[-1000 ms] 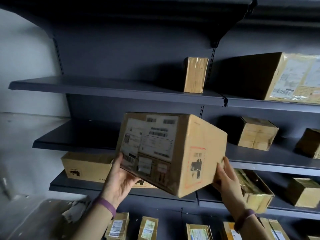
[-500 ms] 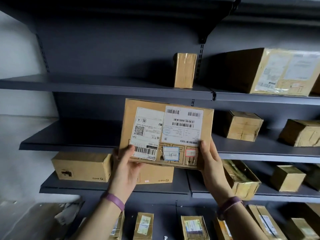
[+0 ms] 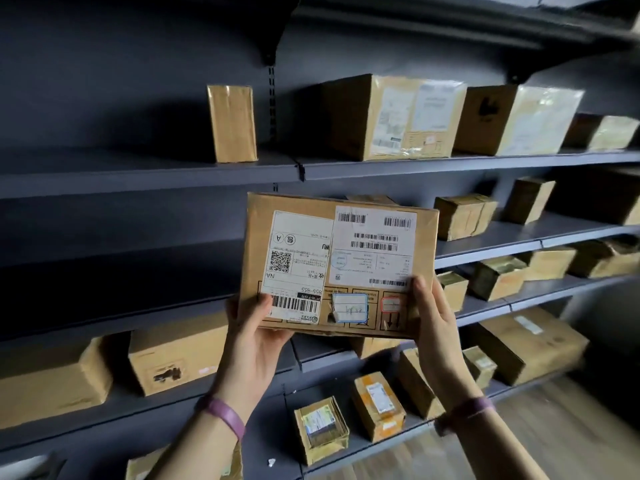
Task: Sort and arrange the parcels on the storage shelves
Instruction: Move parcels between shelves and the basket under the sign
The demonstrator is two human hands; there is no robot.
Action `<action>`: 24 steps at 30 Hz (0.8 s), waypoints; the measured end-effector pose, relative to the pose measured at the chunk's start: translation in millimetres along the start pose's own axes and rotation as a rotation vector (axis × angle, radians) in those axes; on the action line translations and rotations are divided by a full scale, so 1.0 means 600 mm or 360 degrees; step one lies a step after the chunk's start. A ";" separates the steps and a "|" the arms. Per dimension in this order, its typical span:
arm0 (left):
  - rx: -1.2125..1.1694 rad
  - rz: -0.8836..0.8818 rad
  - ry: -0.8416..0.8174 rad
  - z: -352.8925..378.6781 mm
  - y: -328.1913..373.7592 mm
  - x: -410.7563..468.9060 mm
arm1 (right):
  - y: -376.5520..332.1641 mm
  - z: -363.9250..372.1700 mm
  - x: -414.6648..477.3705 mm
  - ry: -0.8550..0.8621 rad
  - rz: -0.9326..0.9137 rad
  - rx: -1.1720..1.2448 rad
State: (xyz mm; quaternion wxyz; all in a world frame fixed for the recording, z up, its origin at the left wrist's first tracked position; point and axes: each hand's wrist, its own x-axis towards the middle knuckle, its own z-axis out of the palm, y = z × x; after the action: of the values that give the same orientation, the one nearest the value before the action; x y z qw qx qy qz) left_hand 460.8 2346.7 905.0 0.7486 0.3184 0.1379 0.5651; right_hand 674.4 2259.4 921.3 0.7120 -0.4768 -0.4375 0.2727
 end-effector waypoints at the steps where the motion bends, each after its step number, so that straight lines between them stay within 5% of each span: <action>1: 0.0014 -0.0048 -0.0053 0.014 -0.023 0.007 | -0.004 -0.026 -0.002 0.0051 -0.0004 0.0006; 10: 0.0101 -0.0612 -0.0344 0.186 -0.305 0.055 | -0.039 -0.339 -0.022 0.0588 -0.0019 -0.0144; 24: -0.0027 -0.0962 -0.0737 0.603 -0.747 0.045 | -0.122 -0.875 -0.017 0.1020 -0.0189 -0.0434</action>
State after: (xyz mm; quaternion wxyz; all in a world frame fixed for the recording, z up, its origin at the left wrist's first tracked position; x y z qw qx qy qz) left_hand 1014.2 2184.9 900.4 0.8954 0.3763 0.0481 0.2330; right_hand 1131.1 1991.2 899.4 0.7575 -0.6025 -0.2512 0.0066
